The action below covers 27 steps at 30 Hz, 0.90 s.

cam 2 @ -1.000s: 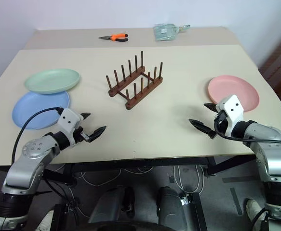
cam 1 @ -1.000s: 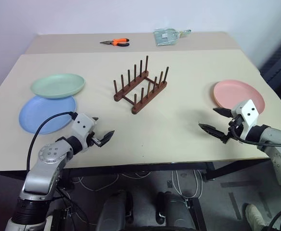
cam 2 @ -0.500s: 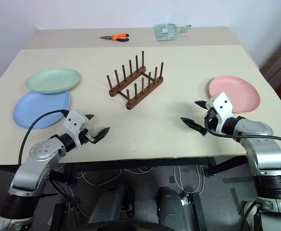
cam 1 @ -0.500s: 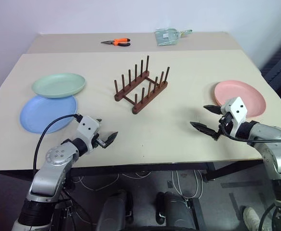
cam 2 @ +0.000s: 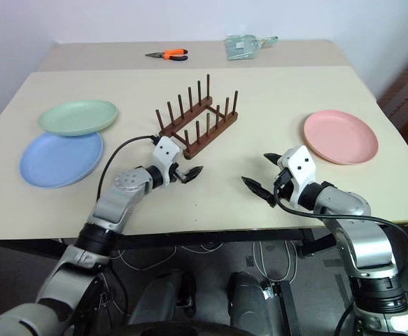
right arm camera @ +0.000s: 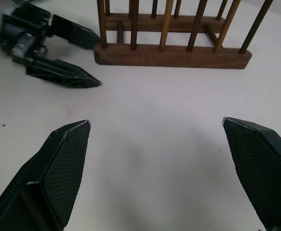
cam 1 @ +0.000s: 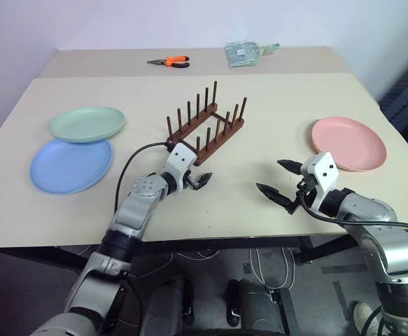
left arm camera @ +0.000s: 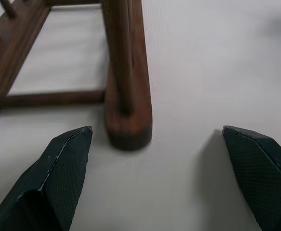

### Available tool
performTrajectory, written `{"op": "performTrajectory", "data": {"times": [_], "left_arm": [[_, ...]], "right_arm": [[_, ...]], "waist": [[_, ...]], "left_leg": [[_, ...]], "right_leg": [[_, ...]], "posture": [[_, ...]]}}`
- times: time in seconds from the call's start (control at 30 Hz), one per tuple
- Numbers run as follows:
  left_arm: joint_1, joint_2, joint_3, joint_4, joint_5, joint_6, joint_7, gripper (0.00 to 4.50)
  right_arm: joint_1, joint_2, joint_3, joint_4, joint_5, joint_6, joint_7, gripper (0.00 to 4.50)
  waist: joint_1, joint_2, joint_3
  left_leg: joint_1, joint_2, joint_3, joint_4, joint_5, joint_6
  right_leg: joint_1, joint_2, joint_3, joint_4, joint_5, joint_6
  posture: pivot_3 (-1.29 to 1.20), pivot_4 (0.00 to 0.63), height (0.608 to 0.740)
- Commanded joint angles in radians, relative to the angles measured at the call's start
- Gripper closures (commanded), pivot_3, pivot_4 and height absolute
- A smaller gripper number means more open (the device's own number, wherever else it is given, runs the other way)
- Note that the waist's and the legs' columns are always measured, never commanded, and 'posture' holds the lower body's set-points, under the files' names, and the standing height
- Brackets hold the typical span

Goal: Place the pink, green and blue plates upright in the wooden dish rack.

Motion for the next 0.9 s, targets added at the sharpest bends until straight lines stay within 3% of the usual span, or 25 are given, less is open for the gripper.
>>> {"op": "performTrajectory", "data": {"times": [0.03,0.13,0.33,0.6,0.73,0.9], "left_arm": [[-0.008,-0.011,-0.005,0.060,0.025,-0.031,0.011,0.06],[-0.001,-0.007,0.005,0.073,0.028,-0.072,0.011,0.84],[-0.004,0.023,-0.003,0.098,0.032,-0.145,-0.040,3.77],[-0.020,0.164,-0.106,0.047,-0.070,-0.269,-0.569,3.79],[-0.078,0.180,-0.126,0.193,0.001,-0.338,-0.596,3.79],[-0.121,0.176,-0.102,0.309,0.053,-0.377,-0.492,1.35]], "right_arm": [[0.002,0.000,-0.021,-0.045,0.000,-0.010,-0.017,0.00],[0.025,-0.009,-0.027,-0.045,-0.011,-0.024,-0.017,0.00],[0.058,-0.025,-0.032,-0.050,-0.030,-0.040,-0.013,0.00],[0.105,-0.112,-0.091,-0.045,-0.023,-0.044,0.047,0.00],[0.120,-0.116,-0.110,-0.036,-0.030,-0.052,0.045,0.00],[0.149,-0.112,-0.120,-0.054,-0.033,-0.046,0.036,0.00]], "waist": [[0.001,0.000,0.000],[0.000,0.000,0.000],[-0.004,0.000,0.000],[0.001,0.000,0.000],[0.001,0.000,0.000],[-0.001,0.000,0.000]], "left_leg": [[0.000,0.000,0.000,0.000,0.000,0.000],[0.000,0.000,0.000,0.000,0.000,0.000],[0.000,0.001,0.000,0.000,0.000,0.000],[-0.001,0.001,0.000,0.001,-0.001,0.000],[-0.001,0.001,0.000,0.002,-0.001,0.000],[-0.001,0.002,-0.001,0.007,-0.003,0.004]], "right_leg": [[0.000,0.000,0.000,0.000,0.000,0.000],[0.000,0.000,0.000,0.000,0.000,0.000],[0.000,0.000,0.000,0.000,0.000,0.000],[-0.001,-0.001,0.000,0.000,0.000,0.000],[0.000,-0.001,0.000,0.000,0.000,0.000],[0.002,-0.001,0.000,0.000,0.000,0.000]], "posture": [[0.00,0.150,0.740],[0.00,0.150,0.740],[0.00,0.150,0.740],[0.00,0.150,0.740],[0.00,0.150,0.740],[0.00,0.150,0.740]]}}
